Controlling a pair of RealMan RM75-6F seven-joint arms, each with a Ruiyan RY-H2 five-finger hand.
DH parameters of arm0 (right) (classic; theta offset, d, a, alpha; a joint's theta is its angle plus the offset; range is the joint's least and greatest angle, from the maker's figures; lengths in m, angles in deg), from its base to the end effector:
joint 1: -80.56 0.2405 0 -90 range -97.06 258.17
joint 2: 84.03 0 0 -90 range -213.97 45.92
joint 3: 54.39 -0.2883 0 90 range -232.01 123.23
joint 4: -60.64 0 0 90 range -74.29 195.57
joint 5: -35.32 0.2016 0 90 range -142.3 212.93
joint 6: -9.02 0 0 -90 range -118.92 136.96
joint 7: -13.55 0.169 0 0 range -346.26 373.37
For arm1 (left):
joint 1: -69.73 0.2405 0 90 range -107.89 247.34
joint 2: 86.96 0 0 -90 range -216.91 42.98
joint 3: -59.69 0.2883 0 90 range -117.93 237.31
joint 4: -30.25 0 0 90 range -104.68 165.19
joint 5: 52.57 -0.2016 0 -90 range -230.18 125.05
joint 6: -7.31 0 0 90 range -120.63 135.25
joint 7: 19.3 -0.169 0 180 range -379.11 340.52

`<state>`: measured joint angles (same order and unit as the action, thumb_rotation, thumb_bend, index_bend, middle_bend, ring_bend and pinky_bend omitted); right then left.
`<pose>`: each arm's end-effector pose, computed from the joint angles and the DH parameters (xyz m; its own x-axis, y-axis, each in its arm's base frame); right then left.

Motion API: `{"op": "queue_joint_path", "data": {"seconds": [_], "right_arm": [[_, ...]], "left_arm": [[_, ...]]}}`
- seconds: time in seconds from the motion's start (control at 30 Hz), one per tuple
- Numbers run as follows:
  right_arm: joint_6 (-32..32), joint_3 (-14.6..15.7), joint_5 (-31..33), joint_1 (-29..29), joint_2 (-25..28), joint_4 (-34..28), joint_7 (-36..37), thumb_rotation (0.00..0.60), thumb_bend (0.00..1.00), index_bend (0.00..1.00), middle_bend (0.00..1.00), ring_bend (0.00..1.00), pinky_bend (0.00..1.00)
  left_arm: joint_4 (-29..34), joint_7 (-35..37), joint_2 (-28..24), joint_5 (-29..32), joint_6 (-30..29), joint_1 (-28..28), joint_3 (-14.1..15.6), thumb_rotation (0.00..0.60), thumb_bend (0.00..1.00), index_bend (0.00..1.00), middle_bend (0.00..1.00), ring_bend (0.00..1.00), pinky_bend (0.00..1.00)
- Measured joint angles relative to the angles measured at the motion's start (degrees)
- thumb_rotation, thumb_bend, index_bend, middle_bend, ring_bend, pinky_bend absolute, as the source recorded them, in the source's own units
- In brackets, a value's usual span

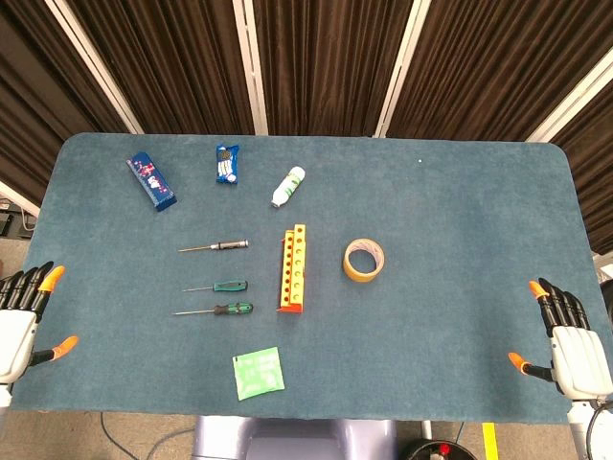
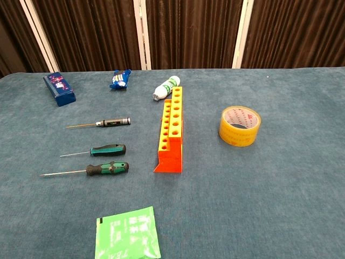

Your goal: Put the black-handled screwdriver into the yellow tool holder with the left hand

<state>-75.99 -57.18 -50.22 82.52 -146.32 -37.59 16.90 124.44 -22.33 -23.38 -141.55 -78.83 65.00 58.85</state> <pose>-0.3295 -0.1895 0.1825 0.2727 -0.0252 0.9618 -0.9610 0.0400 0.2735 -0.3251 0.1992 0.1750 0.4281 0.0183 0.9035 0.9025 -0.0607 -0.4264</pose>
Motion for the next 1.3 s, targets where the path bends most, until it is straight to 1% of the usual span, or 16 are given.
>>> {"op": "queue_joint_path", "data": {"seconds": [0.17,0.3,0.4,0.53,0.7,0.83,0.93,1.03,1.07,1.17,1.3], "right_arm": [[-0.53,0.06,-0.49,-0.16,-0.07,0.19,-0.08,0.6,0.0,0.0,0.0,0.0,0.0],[-1.03,0.08,-0.93,-0.3,-0.13,0.15,-0.25,0.6,0.04,0.0,0.0,0.0,0.0],[-1.0,0.07,-0.62,-0.38,-0.2,-0.15,-0.3,0.6,0.06,0.0,0.0,0.0,0.0],[-0.93,-0.1,-0.21,-0.42,-0.14,-0.22,0.09,0.6,0.06,0.0,0.0,0.0,0.0],[-0.16,-0.37,1.43,-0.45,0.12,-1.01,1.22,0.6,0.05,0.0,0.0,0.0,0.0],[0.74,-0.6,2.19,-0.27,0.49,-1.27,2.53,0.6,0.06,0.0,0.0,0.0,0.0],[1.11,-0.9,2.94,-0.21,0.78,-1.48,4.01,0.6,0.06,0.0,0.0,0.0,0.0],[1.46,-0.99,3.49,-0.25,1.26,-2.05,4.96,0.6,0.06,0.0,0.0,0.0,0.0],[1.53,-0.96,3.37,-0.28,1.44,-2.35,5.23,0.6,0.06,0.0,0.0,0.0,0.0],[2.04,-0.93,3.48,-0.19,1.56,-2.68,5.85,0.6,0.06,0.0,0.0,0.0,0.0],[2.92,-1.1,4.26,0.05,1.71,-2.87,6.75,0.6,0.06,0.0,0.0,0.0,0.0]], "left_arm": [[0.25,-0.36,-0.16,-0.04,-0.23,0.13,0.07,0.6,0.0,0.03,0.0,0.0,0.0],[0.12,-0.59,-0.15,-0.24,-0.59,0.29,0.11,0.6,0.02,0.03,0.0,0.0,0.0],[0.06,-0.81,-0.13,-0.1,-0.6,0.35,0.09,0.6,0.04,0.03,0.0,0.0,0.0],[-0.05,-1.11,0.06,0.01,-0.12,0.08,0.02,0.6,0.05,0.03,0.0,0.0,0.0],[-0.25,-2.83,0.27,-0.06,0.86,-0.71,-0.18,0.6,0.08,0.03,0.0,0.0,0.0],[1.8,-4.01,-0.06,0.87,2.48,-2.02,-1.13,0.6,0.1,0.04,0.0,0.0,0.0],[4.61,-5.75,-0.4,2.98,4.74,-4.19,-3.21,0.6,0.13,0.08,0.0,0.0,0.0],[7.36,-7.5,-0.35,6.84,7.57,-6.82,-5.88,0.6,0.17,0.17,0.0,0.0,0.0],[8.37,-8.41,-0.21,8.87,8.8,-8.02,-7.07,0.6,0.18,0.2,0.0,0.0,0.0],[10.04,-11.31,0.86,14.76,11.98,-11.76,-10.45,0.6,0.2,0.26,0.0,0.0,0.0],[9.93,-16.73,4.29,24.0,16.13,-18.29,-14.81,0.6,0.24,0.31,0.0,0.0,0.0]]}}
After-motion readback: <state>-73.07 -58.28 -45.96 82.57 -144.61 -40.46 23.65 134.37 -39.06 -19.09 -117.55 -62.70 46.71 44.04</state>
